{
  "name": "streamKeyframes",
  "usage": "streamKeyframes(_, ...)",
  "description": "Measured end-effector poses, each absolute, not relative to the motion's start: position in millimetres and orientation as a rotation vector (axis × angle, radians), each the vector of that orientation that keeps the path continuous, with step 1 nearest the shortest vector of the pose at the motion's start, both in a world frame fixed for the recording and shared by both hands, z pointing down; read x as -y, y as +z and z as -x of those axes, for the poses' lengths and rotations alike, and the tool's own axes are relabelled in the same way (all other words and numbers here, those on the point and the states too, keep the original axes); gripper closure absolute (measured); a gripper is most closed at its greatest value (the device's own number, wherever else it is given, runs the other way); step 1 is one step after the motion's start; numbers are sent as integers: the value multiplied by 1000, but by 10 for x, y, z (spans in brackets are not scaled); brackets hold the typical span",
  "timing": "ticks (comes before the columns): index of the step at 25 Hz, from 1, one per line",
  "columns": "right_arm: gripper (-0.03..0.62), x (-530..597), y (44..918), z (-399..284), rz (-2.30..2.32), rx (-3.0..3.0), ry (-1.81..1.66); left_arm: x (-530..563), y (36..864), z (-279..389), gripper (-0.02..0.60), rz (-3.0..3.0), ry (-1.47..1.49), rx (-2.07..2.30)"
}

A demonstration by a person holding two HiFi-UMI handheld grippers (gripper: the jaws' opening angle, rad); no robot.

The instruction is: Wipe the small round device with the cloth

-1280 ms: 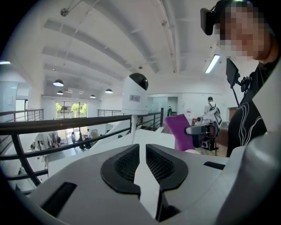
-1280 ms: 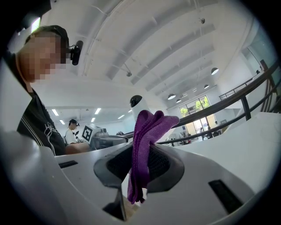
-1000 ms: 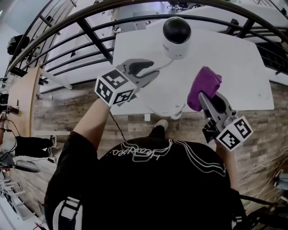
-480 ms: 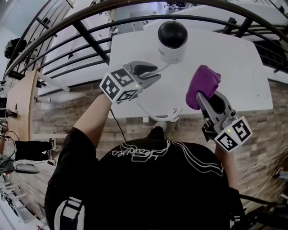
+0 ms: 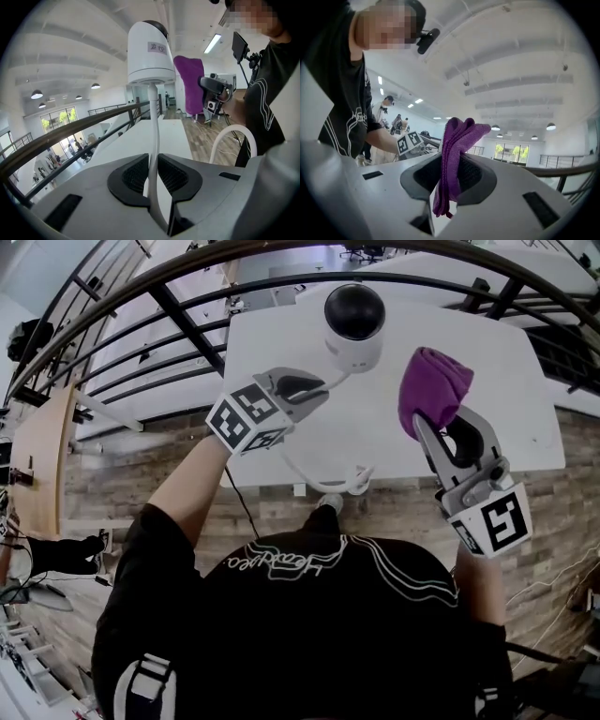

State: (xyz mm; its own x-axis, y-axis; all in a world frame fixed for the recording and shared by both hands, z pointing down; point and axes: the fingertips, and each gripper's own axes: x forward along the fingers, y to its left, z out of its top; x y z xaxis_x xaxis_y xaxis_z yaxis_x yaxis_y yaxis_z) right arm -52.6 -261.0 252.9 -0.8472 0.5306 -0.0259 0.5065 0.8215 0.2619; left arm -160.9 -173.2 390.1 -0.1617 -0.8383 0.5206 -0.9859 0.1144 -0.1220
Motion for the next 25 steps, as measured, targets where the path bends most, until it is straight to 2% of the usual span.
streamKeyframes(14, 522, 2182, 1682, 709, -629, -2422, 1165, 1752, 3952, 1614, 515, -1775, 626, 2061)
streamKeyframes(25, 522, 1917, 2011, 745, -442, -2089, 1549, 1749, 3981, 1620, 514, -1771, 601, 2071)
